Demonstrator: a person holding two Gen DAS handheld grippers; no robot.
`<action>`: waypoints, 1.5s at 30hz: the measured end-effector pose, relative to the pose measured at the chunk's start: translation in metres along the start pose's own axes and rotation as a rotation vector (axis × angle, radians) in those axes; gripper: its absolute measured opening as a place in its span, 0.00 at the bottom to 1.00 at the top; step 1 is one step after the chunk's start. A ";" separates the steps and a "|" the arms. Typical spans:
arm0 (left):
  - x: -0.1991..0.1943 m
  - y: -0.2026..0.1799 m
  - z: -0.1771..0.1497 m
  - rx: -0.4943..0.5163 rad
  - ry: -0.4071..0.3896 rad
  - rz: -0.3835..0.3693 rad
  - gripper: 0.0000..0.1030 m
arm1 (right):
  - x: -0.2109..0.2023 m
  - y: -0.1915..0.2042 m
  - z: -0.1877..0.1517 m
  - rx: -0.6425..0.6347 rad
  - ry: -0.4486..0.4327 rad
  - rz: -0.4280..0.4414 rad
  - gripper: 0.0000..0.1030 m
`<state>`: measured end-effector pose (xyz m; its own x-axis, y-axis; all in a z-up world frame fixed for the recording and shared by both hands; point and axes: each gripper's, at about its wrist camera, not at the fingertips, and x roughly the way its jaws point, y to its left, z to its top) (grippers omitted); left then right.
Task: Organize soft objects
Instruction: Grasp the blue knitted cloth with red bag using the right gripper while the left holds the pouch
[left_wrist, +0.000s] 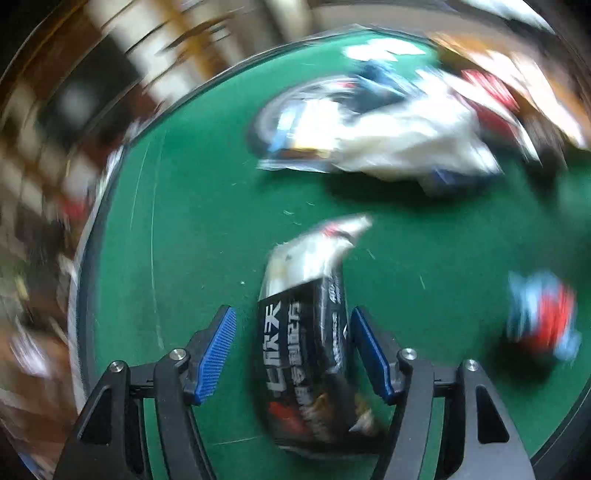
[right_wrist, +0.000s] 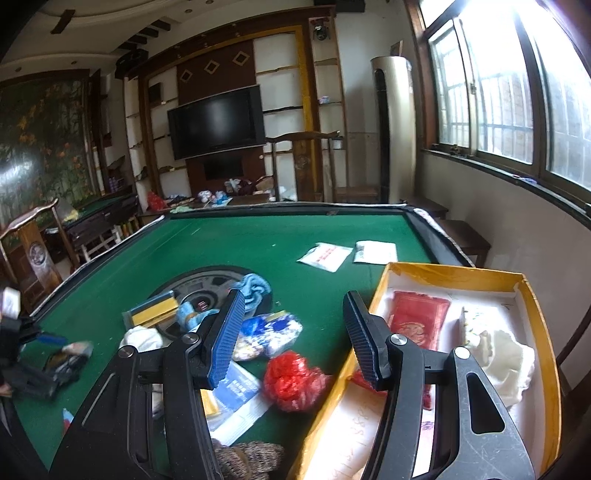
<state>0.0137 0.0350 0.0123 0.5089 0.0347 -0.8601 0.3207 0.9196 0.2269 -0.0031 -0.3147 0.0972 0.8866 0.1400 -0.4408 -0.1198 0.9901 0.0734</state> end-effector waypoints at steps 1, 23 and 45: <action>0.003 0.008 0.002 -0.073 0.016 -0.020 0.64 | 0.001 0.004 -0.001 -0.006 0.011 0.022 0.54; 0.008 0.023 -0.020 -0.325 -0.096 -0.079 0.76 | 0.020 0.182 -0.107 -0.319 0.608 0.684 0.55; -0.009 -0.002 -0.011 -0.273 -0.168 0.006 0.46 | 0.015 0.131 -0.069 -0.137 0.330 0.451 0.33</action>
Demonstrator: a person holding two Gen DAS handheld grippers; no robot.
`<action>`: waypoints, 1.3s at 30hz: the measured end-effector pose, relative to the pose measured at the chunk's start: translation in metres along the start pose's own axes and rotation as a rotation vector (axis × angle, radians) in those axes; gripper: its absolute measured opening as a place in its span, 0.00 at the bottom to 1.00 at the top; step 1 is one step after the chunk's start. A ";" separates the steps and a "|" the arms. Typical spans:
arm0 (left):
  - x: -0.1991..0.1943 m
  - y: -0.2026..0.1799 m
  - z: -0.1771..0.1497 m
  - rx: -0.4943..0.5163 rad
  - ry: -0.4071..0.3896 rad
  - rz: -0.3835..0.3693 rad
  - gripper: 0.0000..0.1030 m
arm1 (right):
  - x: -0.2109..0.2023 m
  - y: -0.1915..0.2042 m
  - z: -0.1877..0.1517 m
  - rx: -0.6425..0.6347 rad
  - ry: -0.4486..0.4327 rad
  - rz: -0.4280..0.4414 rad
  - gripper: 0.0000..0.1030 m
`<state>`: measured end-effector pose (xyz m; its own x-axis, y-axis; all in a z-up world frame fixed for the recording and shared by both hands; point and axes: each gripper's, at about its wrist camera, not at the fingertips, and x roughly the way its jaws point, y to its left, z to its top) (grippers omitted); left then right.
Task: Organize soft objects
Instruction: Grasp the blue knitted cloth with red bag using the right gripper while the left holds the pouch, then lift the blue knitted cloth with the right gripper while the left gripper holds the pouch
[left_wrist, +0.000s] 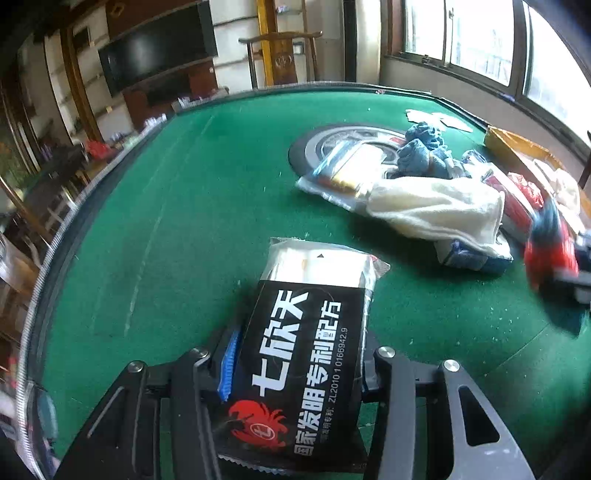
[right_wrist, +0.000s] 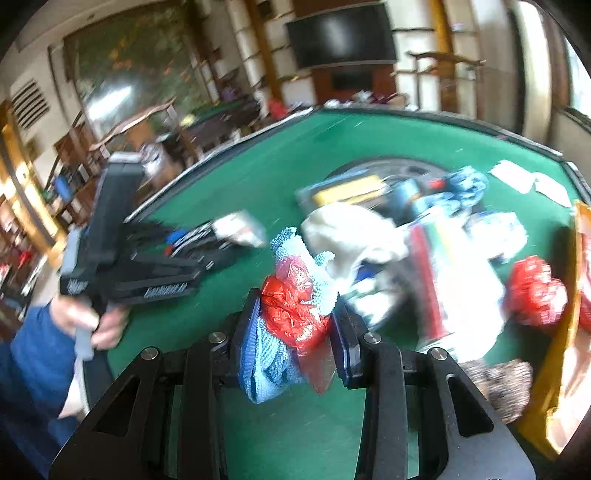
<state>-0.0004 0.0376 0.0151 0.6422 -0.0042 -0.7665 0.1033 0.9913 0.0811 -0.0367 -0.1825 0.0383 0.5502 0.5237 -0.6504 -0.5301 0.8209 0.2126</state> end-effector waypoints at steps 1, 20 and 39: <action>-0.003 -0.005 0.002 0.006 -0.011 0.008 0.46 | -0.005 -0.005 0.002 0.019 -0.028 -0.025 0.33; -0.009 -0.138 0.090 -0.080 -0.144 0.000 0.47 | -0.080 -0.117 0.020 0.377 -0.256 -0.336 0.33; -0.007 -0.156 0.072 0.005 -0.202 0.053 0.47 | -0.067 -0.138 0.015 0.441 -0.218 -0.358 0.33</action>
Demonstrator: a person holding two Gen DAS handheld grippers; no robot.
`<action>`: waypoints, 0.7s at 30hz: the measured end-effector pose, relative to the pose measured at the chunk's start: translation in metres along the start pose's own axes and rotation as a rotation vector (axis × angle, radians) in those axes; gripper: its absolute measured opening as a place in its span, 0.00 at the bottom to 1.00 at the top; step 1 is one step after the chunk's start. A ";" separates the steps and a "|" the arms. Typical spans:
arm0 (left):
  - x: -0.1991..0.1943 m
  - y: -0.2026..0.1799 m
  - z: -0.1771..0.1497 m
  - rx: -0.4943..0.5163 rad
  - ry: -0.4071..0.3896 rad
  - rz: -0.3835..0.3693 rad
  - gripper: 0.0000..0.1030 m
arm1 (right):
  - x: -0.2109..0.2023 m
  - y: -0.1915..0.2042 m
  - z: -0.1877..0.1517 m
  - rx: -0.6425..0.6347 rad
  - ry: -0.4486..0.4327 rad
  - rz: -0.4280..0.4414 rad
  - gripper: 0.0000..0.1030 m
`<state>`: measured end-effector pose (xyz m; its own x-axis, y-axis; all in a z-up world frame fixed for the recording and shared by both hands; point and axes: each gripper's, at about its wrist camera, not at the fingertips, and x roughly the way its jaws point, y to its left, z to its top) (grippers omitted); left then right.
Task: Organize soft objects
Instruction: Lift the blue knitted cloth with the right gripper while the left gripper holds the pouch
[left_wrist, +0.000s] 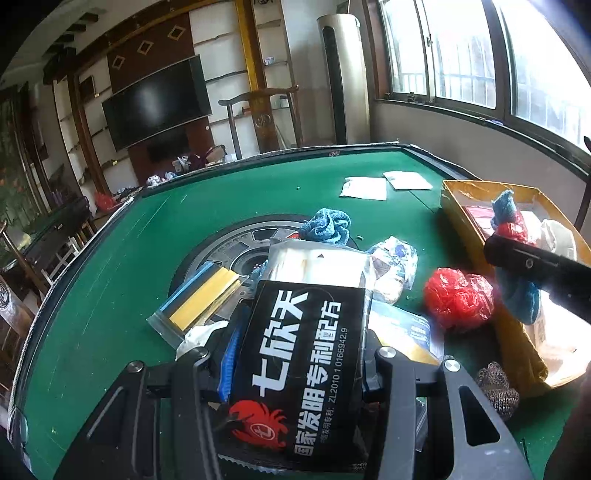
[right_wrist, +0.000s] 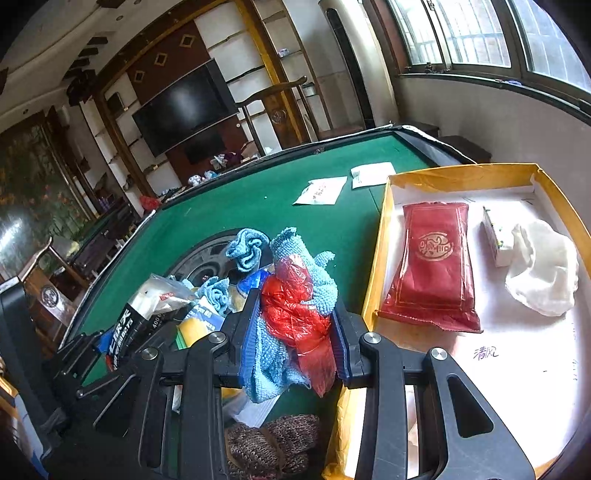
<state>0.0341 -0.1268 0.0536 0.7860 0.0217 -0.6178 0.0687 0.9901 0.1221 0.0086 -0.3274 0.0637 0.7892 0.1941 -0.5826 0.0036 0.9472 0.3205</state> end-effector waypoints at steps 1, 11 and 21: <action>0.000 -0.001 0.000 0.000 0.000 0.000 0.47 | 0.000 0.000 0.000 -0.003 -0.001 -0.001 0.33; 0.001 -0.002 0.001 -0.001 -0.001 0.001 0.47 | 0.001 0.002 -0.002 -0.008 0.011 0.001 0.33; 0.002 0.000 0.002 -0.002 -0.006 0.010 0.47 | 0.003 0.001 -0.003 -0.004 0.022 0.002 0.33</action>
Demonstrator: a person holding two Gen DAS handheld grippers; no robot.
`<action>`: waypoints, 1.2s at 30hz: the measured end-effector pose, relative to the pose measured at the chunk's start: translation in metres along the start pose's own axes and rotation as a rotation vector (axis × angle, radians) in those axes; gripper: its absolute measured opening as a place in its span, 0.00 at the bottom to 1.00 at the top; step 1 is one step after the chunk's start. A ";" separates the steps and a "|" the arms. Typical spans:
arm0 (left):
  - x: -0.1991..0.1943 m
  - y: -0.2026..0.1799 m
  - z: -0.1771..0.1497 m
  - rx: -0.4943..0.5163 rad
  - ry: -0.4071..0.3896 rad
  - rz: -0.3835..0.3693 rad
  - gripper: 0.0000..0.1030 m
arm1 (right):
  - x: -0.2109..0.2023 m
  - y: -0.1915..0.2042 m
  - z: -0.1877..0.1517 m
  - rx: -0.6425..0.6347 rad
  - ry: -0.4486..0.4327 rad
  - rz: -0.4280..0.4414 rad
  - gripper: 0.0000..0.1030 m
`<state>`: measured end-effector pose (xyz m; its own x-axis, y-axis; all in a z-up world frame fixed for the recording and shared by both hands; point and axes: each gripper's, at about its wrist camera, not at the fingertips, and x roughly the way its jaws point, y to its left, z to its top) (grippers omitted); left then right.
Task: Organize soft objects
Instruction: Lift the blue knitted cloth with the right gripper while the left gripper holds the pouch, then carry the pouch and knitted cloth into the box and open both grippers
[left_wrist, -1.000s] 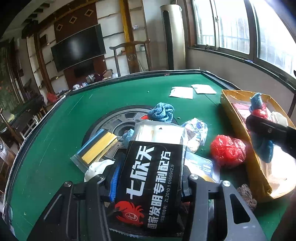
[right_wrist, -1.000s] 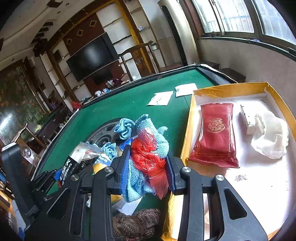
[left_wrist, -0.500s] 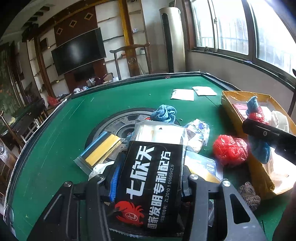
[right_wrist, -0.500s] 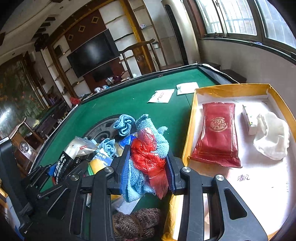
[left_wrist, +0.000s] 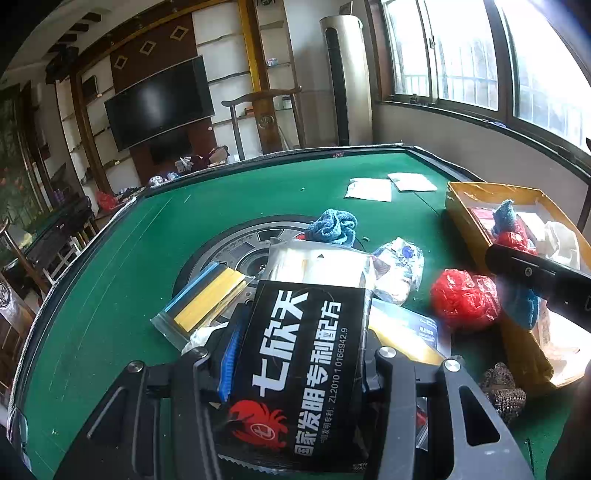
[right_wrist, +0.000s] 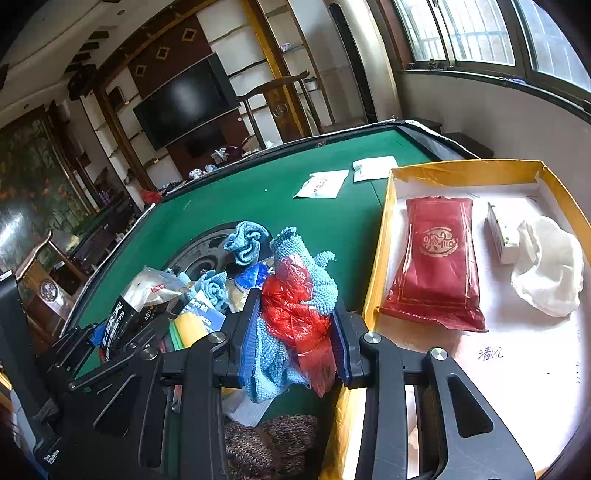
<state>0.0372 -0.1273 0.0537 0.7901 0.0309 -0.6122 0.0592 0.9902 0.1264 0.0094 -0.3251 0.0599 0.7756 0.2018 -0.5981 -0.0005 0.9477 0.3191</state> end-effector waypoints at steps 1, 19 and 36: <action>0.000 0.001 0.000 0.000 -0.002 0.003 0.47 | 0.000 0.000 0.000 -0.002 -0.001 -0.001 0.33; 0.003 0.003 -0.003 0.000 0.002 -0.005 0.47 | 0.003 0.003 -0.003 -0.006 0.017 0.006 0.33; -0.016 -0.002 0.000 0.001 -0.055 -0.167 0.47 | -0.050 -0.103 0.025 0.285 -0.081 -0.305 0.33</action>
<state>0.0241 -0.1295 0.0630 0.8015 -0.1417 -0.5810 0.1932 0.9808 0.0273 -0.0138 -0.4389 0.0755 0.7603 -0.1083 -0.6404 0.4026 0.8523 0.3339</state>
